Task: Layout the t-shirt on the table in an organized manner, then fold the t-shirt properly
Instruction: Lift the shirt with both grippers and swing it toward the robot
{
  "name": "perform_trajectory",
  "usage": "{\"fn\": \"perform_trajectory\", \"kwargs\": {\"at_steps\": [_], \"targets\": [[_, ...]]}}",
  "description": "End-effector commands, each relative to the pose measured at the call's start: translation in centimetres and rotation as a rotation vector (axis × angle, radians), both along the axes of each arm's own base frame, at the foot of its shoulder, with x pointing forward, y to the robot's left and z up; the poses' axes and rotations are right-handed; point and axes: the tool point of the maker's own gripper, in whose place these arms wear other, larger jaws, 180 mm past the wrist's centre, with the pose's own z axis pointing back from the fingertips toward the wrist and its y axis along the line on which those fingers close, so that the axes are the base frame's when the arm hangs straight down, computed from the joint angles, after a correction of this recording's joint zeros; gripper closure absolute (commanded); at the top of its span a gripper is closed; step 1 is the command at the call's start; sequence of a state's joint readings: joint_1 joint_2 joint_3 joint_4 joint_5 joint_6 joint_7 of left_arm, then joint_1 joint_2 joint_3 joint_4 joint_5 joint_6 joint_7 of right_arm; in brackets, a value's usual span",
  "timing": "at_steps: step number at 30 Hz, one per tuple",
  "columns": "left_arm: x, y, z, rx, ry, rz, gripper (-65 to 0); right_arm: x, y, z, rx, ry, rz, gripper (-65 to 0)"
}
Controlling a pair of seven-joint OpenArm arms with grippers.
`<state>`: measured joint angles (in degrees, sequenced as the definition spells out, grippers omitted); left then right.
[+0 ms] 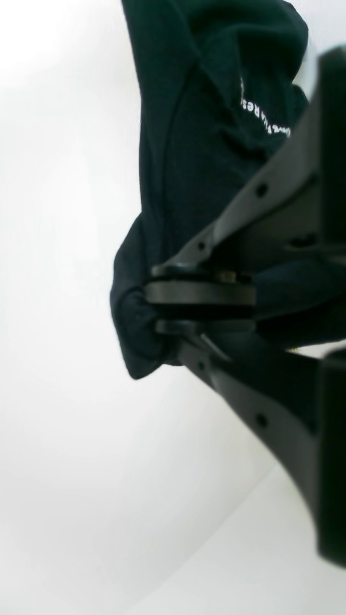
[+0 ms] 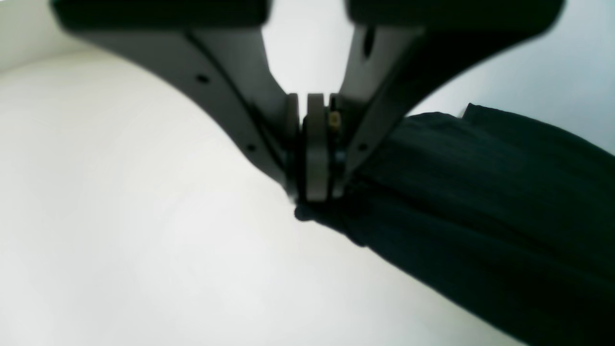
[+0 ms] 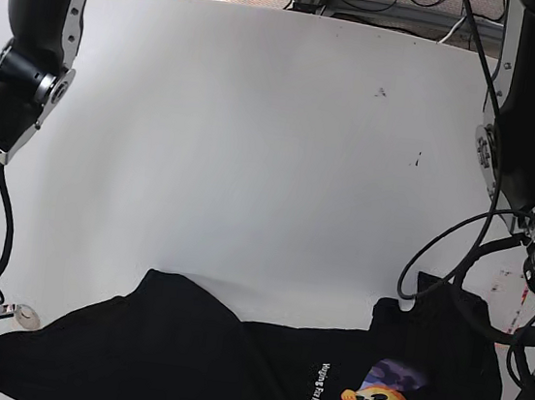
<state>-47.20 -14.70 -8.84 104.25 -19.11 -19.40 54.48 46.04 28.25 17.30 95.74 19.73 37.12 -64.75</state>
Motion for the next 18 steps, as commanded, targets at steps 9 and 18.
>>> {"fn": "perform_trajectory", "kwargs": {"at_steps": [9, 18], "targets": [[-0.4, 0.8, 6.0, -0.018, -0.135, 0.013, 0.0, 1.3, -0.8, 5.4, -0.002, -0.082, -0.008, -0.3], [-0.3, 0.7, 6.6, -0.023, -0.145, 0.009, 0.0, 1.5, -0.3, 6.1, -0.063, -0.081, 0.006, -0.3]]}}
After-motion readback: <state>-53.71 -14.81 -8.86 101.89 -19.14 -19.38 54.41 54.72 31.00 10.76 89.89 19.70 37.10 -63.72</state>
